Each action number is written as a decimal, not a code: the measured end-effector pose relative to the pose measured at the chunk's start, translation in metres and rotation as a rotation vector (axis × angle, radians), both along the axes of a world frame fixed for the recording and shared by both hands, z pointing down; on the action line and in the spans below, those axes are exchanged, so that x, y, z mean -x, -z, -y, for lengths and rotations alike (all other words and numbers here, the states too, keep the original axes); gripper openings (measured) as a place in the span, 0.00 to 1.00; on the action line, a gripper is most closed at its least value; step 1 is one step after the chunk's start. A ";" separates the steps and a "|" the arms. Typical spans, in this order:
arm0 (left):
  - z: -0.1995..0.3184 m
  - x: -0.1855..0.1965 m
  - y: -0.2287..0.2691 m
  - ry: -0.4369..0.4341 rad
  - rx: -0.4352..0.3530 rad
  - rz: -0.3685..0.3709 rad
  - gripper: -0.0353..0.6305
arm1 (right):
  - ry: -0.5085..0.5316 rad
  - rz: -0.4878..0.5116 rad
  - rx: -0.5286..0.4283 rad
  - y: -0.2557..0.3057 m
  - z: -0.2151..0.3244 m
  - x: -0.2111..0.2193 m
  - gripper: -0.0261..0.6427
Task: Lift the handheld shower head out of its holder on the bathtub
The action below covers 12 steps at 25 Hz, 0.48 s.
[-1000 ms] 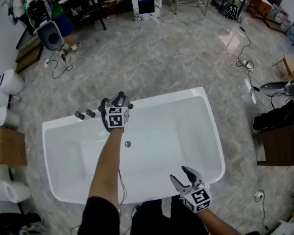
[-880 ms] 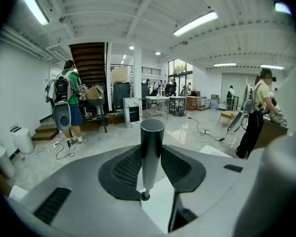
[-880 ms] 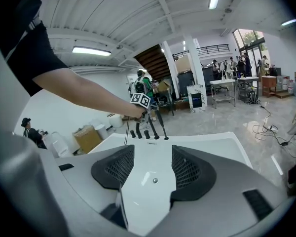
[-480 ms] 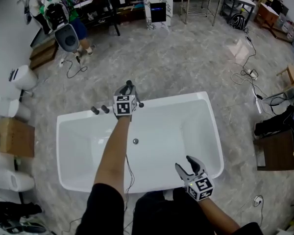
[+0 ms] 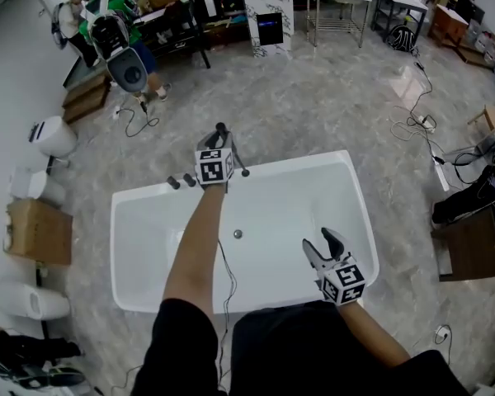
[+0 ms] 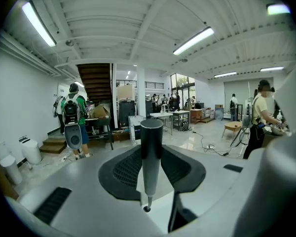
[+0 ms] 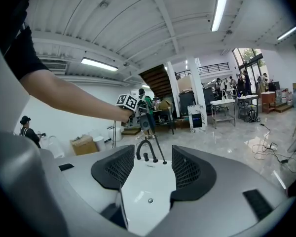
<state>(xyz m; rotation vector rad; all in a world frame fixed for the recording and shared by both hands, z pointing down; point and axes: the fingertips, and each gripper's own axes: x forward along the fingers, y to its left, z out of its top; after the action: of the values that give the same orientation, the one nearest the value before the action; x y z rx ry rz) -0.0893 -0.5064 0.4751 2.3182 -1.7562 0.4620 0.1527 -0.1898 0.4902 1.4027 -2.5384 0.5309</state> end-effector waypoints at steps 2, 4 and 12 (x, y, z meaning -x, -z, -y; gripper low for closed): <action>-0.004 -0.003 0.015 -0.005 -0.022 0.004 0.23 | 0.010 0.008 -0.016 0.008 0.003 0.001 0.36; -0.010 -0.003 0.030 -0.010 -0.043 0.011 0.22 | 0.011 0.007 -0.038 0.015 0.009 -0.001 0.36; -0.023 -0.003 0.070 -0.005 -0.100 0.019 0.22 | -0.015 0.002 -0.105 0.041 0.034 -0.021 0.26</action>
<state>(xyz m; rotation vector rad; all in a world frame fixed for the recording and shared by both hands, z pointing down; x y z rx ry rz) -0.0867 -0.4835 0.4051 2.3941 -1.8221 0.4071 0.1739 -0.2242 0.4496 1.4572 -2.5937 0.4062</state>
